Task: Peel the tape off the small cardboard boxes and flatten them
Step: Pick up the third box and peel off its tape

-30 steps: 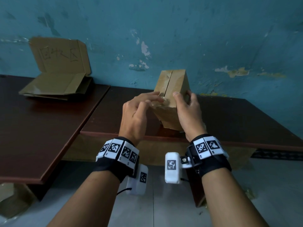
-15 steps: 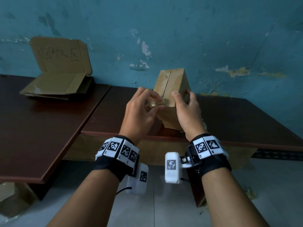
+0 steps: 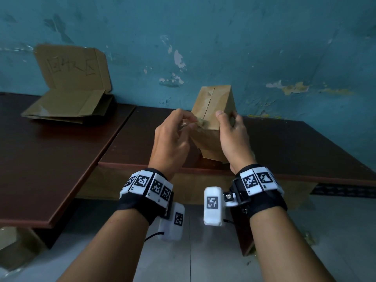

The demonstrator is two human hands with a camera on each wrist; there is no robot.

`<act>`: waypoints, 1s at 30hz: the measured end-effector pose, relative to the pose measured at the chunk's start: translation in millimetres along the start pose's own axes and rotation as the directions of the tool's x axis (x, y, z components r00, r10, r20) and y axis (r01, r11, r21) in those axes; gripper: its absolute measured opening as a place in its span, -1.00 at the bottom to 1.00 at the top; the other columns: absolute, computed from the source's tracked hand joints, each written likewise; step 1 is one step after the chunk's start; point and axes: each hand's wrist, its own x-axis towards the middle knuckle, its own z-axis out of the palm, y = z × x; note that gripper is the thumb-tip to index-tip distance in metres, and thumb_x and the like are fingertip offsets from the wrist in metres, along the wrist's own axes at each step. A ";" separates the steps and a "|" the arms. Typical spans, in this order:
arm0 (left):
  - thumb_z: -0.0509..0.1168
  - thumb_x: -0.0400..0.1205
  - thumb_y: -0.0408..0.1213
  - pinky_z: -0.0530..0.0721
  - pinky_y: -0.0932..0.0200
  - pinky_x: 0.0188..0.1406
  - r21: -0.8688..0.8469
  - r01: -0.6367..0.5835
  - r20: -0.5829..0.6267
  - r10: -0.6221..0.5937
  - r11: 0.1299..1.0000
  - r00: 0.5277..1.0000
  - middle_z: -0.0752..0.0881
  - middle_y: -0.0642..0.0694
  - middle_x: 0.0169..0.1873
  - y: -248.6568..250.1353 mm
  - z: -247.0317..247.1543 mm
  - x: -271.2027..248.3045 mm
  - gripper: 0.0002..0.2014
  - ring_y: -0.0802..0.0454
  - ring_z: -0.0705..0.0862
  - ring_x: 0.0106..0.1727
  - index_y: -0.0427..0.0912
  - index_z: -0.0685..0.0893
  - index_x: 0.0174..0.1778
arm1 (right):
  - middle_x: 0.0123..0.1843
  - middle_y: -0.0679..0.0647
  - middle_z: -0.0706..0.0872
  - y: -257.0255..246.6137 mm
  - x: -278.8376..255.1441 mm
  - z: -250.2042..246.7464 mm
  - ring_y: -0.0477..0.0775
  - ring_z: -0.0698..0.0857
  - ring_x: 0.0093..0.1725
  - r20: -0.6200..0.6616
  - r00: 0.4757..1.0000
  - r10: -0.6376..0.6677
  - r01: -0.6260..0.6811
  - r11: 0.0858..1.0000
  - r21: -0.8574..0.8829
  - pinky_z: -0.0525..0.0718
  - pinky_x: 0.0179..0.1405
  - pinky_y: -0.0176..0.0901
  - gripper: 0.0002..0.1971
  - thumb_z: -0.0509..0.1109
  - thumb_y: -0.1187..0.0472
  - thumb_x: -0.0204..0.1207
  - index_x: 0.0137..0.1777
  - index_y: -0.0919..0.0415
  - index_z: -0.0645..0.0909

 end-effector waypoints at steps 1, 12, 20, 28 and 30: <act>0.37 0.79 -0.46 0.65 0.38 0.01 -0.015 0.012 -0.005 -0.012 1.000 1.000 0.83 0.06 -0.01 1.6 0.2 -0.6 -0.90 0.23 0.79 0.07 -0.21 0.76 0.12 | 0.61 0.20 0.60 0.1 0.1 -0.4 0.24 0.61 0.54 -0.003 1.000 0.003 -0.003 1.000 0.005 0.59 0.40 0.12 -0.08 0.23 -0.45 0.51 0.79 0.06 0.36; 0.59 0.64 -0.44 0.71 0.19 -0.12 0.088 -0.071 -0.006 0.072 0.994 0.997 0.74 -0.03 0.00 -3.1 1.1 0.7 -0.78 0.09 0.75 0.04 -0.23 0.66 0.03 | 0.65 0.16 0.60 -4.0 -3.2 -0.4 0.24 0.57 0.61 0.009 1.000 -0.003 0.004 0.996 -0.090 0.41 0.25 -0.08 -0.25 0.24 -0.33 0.77 0.83 0.07 0.30; 0.45 0.69 -0.59 0.84 -0.17 0.18 -0.032 -0.011 0.003 0.011 0.999 1.000 0.78 -0.03 0.07 -1.4 4.0 -2.4 -0.79 0.02 0.79 0.15 -0.24 0.62 0.08 | 0.63 0.15 0.61 -6.3 -2.8 -0.5 0.24 0.56 0.61 -0.007 0.999 0.040 -0.040 0.997 -0.073 0.33 0.21 -0.14 -0.29 0.21 -0.28 0.80 0.81 0.12 0.33; 0.62 0.64 -0.36 0.76 0.30 0.10 -0.140 0.045 -0.043 -0.051 0.989 0.998 0.76 -0.11 0.08 8.9 8.0 -4.4 -0.67 0.09 0.79 0.12 -0.28 0.61 0.17 | 0.54 0.14 0.68 -2.5 -1.9 -4.5 0.20 0.64 0.50 -0.003 0.999 0.055 -0.055 0.998 -0.029 0.55 0.30 -0.04 -0.34 0.21 -0.24 0.81 0.78 0.12 0.38; 0.70 0.57 -0.24 0.73 0.36 0.02 -0.062 0.022 -0.061 -0.025 0.998 0.998 0.76 -0.11 0.04 7.9 8.0 -4.6 -0.58 0.11 0.78 0.04 -0.27 0.62 0.15 | 0.56 0.16 0.67 -3.4 -2.6 -3.5 0.21 0.63 0.51 0.002 0.998 0.057 -0.056 0.998 -0.038 0.58 0.37 0.01 -0.33 0.21 -0.25 0.80 0.79 0.11 0.37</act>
